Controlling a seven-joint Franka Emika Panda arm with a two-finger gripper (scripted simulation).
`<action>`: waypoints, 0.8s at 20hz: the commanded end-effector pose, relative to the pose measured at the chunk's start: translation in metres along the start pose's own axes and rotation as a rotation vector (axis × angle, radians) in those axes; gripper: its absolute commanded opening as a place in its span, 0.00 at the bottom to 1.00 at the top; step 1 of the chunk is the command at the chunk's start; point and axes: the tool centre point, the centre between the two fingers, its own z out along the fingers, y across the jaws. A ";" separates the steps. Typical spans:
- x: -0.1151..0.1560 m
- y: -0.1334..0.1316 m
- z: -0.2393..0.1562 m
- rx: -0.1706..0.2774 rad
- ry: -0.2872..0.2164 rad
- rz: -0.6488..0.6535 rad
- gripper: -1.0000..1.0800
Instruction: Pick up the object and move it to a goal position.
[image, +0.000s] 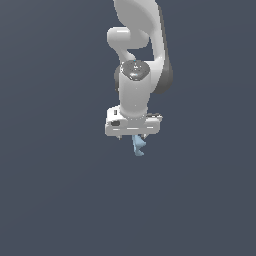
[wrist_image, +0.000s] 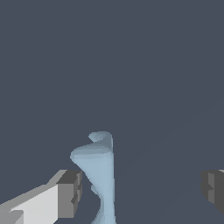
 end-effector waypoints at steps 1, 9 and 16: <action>0.000 0.000 0.000 0.000 0.000 0.000 0.96; 0.007 0.018 0.000 -0.011 0.024 -0.007 0.96; 0.007 0.019 0.000 -0.012 0.025 -0.007 0.96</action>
